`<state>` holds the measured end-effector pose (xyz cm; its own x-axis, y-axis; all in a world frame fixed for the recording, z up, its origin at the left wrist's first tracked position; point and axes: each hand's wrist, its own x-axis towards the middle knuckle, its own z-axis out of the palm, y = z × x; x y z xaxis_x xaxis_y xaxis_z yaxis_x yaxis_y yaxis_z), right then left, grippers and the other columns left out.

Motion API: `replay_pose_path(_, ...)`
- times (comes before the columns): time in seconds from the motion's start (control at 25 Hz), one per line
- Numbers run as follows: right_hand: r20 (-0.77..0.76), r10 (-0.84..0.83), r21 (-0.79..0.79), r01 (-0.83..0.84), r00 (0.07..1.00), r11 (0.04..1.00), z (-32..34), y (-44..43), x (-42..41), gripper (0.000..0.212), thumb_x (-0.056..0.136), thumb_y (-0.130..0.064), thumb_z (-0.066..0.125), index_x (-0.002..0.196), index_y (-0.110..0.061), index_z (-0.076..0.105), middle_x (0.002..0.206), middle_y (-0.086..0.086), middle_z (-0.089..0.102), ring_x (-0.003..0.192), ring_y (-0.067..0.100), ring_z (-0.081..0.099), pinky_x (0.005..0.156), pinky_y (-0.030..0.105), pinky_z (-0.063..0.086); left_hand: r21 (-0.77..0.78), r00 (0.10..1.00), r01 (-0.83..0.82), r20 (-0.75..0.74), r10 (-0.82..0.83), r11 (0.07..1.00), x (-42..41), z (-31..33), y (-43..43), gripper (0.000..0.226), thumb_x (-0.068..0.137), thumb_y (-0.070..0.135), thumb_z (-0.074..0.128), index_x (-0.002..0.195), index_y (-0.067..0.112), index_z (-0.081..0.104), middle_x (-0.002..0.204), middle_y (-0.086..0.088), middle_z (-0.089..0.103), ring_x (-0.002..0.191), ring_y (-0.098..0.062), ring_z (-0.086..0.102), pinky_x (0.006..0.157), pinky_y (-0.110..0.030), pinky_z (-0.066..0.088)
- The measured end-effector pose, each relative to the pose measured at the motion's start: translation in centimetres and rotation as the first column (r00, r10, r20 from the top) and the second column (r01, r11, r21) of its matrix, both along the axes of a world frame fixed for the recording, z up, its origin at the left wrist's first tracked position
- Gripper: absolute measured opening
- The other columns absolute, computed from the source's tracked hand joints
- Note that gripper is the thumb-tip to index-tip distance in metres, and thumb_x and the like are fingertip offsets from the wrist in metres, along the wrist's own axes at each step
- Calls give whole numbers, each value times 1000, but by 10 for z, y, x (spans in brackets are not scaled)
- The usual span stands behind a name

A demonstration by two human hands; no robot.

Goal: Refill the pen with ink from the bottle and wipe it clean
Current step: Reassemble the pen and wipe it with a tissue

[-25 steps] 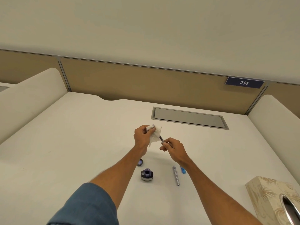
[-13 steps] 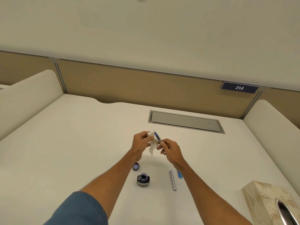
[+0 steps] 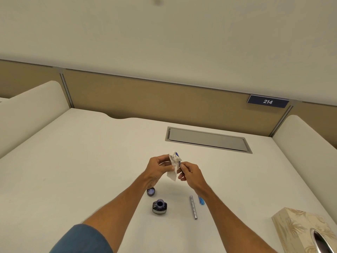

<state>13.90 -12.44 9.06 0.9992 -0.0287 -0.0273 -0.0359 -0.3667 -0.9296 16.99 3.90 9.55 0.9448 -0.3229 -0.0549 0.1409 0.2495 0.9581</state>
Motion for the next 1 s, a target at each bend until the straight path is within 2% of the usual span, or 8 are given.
replay_pose_path(0.16, -2, -5, 9, 5, 1000, 1000, 1, 1, 3, 26, 101, -12, 41, 103, -4, 66, 79, 3, 66, 62, 11, 60, 57, 19, 51, -34, 1000, -16, -7, 16, 999, 3, -3, -3, 42, 77, -20, 63, 113, 1, 67, 98, -8, 75, 90, -18, 71, 79, -26, 56)
replay_pose_path(0.32, 9, 41, 0, -41, 999, 999, 2, 4, 3, 22, 101, -16, 45, 104, -10, 65, 84, 6, 69, 64, 10, 62, 61, 18, 52, 14, 995, -90, 35, 89, 996, 2, -5, -2, 31, 77, -5, 74, 107, 0, 70, 101, -18, 73, 88, -24, 68, 78, -29, 57)
replay_pose_path(0.4, 12, 62, -12, -62, 998, 998, 5, 5, 4, 20, 100, -17, 45, 103, -13, 65, 84, 5, 69, 66, 10, 62, 62, 18, 53, 14, 995, -100, 23, 100, 995, 4, -5, -1, 31, 78, -3, 74, 108, -1, 70, 104, -20, 72, 90, -27, 67, 83, -34, 57)
replay_pose_path(0.48, 12, 51, -50, -50, 999, 997, 7, 5, 7, 20, 101, -16, 45, 103, -12, 65, 82, 5, 68, 66, 12, 62, 62, 18, 53, -35, 997, -69, -25, 68, 997, 3, -4, 1, 35, 80, -11, 65, 114, -2, 67, 109, -20, 71, 95, -28, 68, 87, -36, 57)
replay_pose_path(0.56, 13, 14, -83, -13, 1000, 996, 6, 5, 9, 22, 100, -16, 46, 105, -8, 66, 82, 5, 68, 65, 12, 61, 62, 19, 52, -89, 996, -43, -86, 35, 995, 3, -1, 2, 40, 81, -17, 56, 118, -5, 64, 113, -20, 69, 97, -28, 68, 84, -32, 57)
replay_pose_path(0.72, 59, -37, -94, 43, 998, 995, 5, 7, 10, 23, 98, -18, 51, 109, -8, 68, 88, 6, 69, 73, 19, 65, 68, 30, 58, -243, 974, -144, -207, 93, 959, 2, 3, 0, 30, 86, -11, 61, 116, -8, 63, 112, -22, 69, 98, -31, 69, 81, -30, 60)
replay_pose_path(0.88, 85, 10, -92, -2, 996, 996, 7, 7, 10, 19, 94, -19, 58, 105, -9, 70, 82, 6, 72, 63, 13, 65, 62, 21, 56, -171, 969, -195, -185, 164, 966, 3, 2, 1, 29, 87, 1, 64, 114, -9, 64, 109, -23, 70, 86, -24, 73, 71, -25, 59)
replay_pose_path(1.0, 86, 16, -87, -8, 996, 996, 6, 10, 8, 17, 93, -18, 61, 103, -10, 71, 79, 7, 72, 60, 11, 64, 60, 18, 54, -95, 975, -181, -145, 166, 979, 2, 3, -1, 24, 90, 7, 62, 110, -6, 67, 98, -17, 72, 77, -19, 71, 67, -27, 58)
